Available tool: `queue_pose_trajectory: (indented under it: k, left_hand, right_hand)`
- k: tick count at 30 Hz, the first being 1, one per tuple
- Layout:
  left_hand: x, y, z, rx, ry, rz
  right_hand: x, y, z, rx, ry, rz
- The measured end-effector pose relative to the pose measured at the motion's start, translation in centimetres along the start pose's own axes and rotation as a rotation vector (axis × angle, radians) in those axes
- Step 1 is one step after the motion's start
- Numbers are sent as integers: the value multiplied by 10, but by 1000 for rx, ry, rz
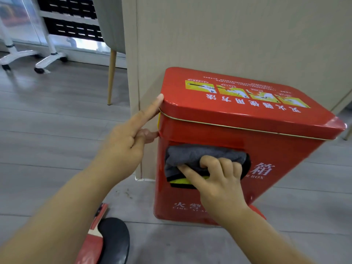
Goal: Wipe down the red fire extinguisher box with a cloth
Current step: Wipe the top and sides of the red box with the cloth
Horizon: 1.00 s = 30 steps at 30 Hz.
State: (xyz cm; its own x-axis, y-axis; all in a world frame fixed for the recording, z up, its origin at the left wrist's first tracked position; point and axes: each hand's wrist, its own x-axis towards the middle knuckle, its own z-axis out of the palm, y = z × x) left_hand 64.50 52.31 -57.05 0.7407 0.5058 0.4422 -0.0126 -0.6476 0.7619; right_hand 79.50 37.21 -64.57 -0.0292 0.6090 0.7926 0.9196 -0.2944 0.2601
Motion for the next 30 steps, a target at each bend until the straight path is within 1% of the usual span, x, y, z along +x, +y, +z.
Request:
queue_pose_trajectory:
  k: [1,3,7,10,12,15,17,19,24,27,30]
  left_hand:
    - [0,1,1,-12,11,2]
    - [-1,2,2,-15,24,4]
    - [0,0,4,-39,63,12]
    - [2,1,7,-79,89,8]
    - [2,1,6,-84,95,12]
    - [3,-1,4,-5,106,26]
    - [4,-3,4,-17,123,53]
    - [4,-5,5,-34,151,71]
    - [7,1,25,-125,280,88]
    - [10,2,39,-64,348,148]
    - [13,-1,50,-36,421,103]
  right_hand:
    - [-3,-1,-1,1,-13,-1]
    - [3,-3,-6,11,20,16]
    - [41,-1,-30,105,210,91]
    - [63,0,-40,143,280,65]
    - [67,-2,-37,134,267,38]
    - [57,-3,-22,82,184,-16]
    - [44,-1,-14,46,139,-50]
    - [30,4,-11,22,124,-39]
    - [4,37,-21,-23,168,194]
    - [-11,54,-26,11,195,328]
    - [-26,70,-30,89,224,475]
